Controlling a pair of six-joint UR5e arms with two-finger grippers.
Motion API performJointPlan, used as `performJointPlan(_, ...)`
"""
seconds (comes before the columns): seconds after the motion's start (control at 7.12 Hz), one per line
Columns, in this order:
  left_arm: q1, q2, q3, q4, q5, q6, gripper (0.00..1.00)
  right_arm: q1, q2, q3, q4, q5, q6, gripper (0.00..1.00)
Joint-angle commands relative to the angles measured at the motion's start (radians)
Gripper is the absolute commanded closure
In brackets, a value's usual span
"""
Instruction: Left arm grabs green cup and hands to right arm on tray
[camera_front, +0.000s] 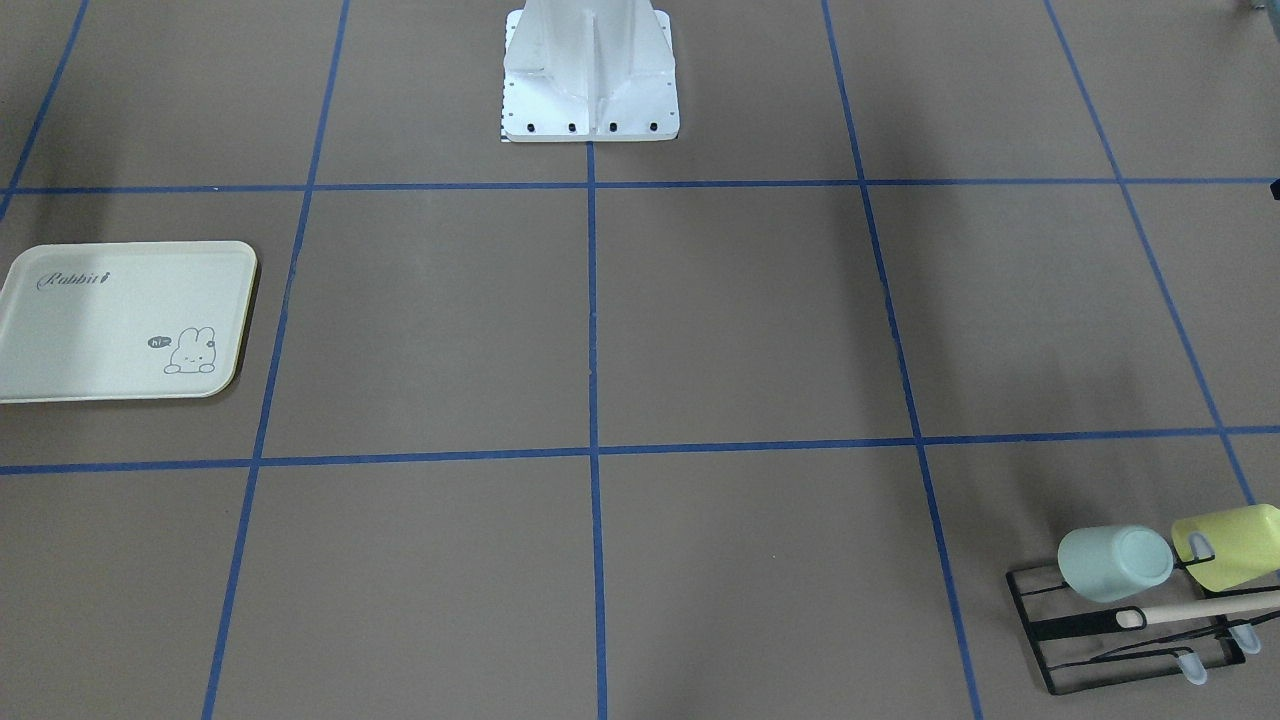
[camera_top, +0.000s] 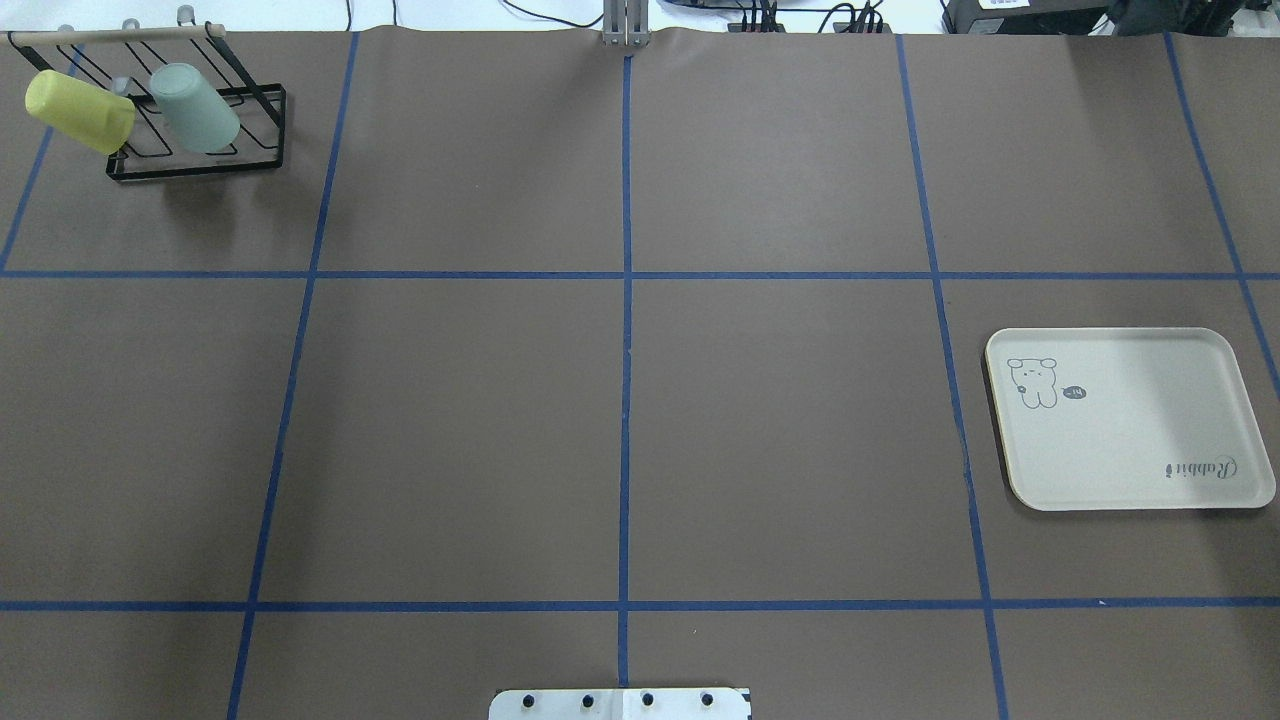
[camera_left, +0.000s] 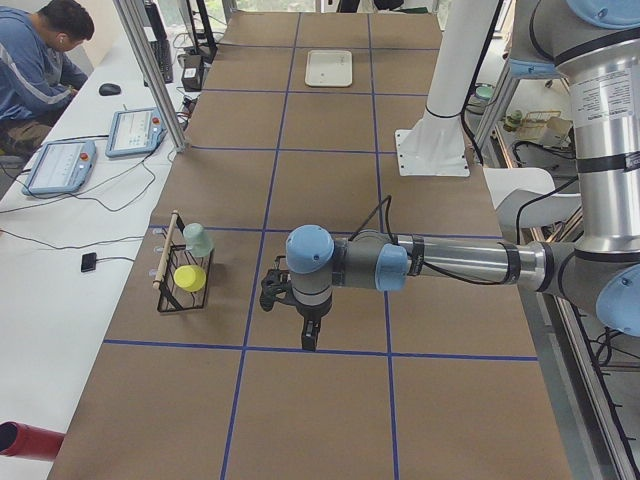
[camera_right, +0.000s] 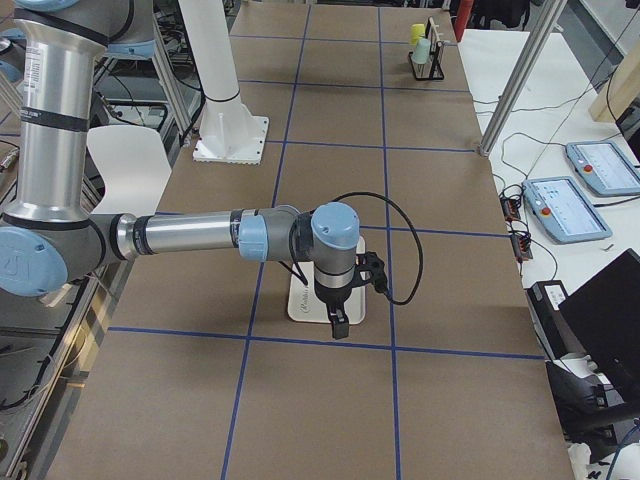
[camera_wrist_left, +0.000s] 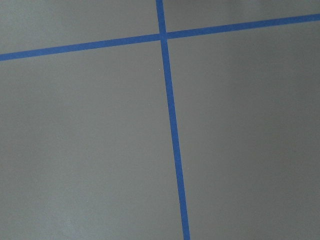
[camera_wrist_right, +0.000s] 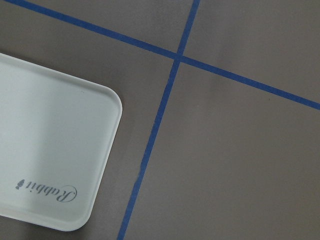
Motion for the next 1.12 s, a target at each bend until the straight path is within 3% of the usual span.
performJointPlan(0.0,0.002,0.000,-0.002,-0.007,0.002,0.000,0.00,0.000,0.000,0.000,0.000,-0.002,-0.004,0.00)
performJointPlan(0.42,0.003,-0.003,0.003,-0.019,0.037,-0.005,0.00,0.000,0.006,0.002,0.002,0.000,-0.003,0.00)
performJointPlan(0.7,0.003,-0.060,0.012,-0.042,0.060,-0.009,0.00,0.000,0.054,0.041,0.003,-0.002,0.006,0.00)
performJointPlan(0.98,0.003,-0.258,0.055,-0.077,0.067,-0.011,0.00,0.000,0.164,0.011,0.057,-0.006,0.016,0.00)
